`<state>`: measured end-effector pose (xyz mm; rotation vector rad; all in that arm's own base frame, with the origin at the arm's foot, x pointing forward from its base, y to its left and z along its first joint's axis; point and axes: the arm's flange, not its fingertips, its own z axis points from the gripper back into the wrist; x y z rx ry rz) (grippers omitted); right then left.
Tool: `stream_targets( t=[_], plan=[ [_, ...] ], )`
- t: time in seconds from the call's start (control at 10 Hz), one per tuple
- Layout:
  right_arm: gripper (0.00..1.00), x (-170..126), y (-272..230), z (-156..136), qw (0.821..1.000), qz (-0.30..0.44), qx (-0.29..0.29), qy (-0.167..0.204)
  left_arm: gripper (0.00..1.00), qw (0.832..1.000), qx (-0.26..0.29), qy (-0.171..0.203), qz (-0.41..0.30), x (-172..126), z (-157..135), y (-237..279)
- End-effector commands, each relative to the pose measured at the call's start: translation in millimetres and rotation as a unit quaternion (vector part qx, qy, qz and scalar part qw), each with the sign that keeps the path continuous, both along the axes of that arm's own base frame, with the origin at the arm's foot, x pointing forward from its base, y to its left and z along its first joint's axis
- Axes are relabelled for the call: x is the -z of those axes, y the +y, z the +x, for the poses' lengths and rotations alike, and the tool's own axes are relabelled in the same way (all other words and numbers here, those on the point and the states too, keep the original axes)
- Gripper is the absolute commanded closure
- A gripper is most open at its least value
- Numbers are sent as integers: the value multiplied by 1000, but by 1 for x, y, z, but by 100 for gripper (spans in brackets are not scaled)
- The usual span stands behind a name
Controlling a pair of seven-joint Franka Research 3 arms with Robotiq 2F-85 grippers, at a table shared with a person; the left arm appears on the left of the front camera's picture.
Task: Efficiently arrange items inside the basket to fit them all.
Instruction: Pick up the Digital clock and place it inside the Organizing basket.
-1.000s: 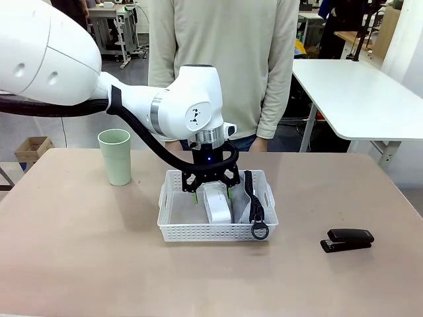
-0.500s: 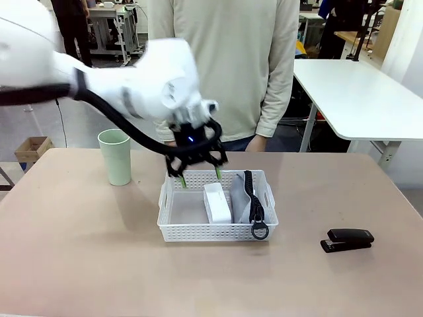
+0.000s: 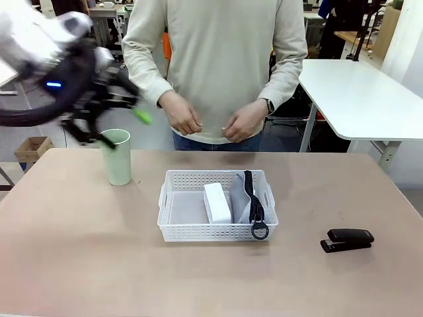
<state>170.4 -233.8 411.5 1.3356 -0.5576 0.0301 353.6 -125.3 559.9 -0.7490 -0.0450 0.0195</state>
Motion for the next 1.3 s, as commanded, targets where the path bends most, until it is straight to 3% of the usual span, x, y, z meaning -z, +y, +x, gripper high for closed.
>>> stream_targets(
  t=[0.0,0.1,0.2,0.4,0.5,0.6,1.2],
  plan=[
    [0,-3,0,1,1000,2,1,-16,0,995,-1,9,-104,6,-26,105],
    [0,-3,0,1,1000,2,1,-16,0,991,-16,-37,-124,16,-44,157],
    [0,-3,0,1,1000,2,1,-16,0,985,-26,-38,-167,52,-56,210],
    [0,-3,0,1,1000,2,1,-16,0,968,-33,-62,-241,144,-80,266],
    [0,-3,0,1,1000,2,1,-16,0,935,-65,-68,-342,185,-88,287],
    [0,-3,0,1,1000,2,1,-16,0,973,-53,-63,-216,99,-95,252],
    [0,-3,0,1,1000,2,1,-16,0,973,-53,-63,-216,99,-95,252]
  ],
)
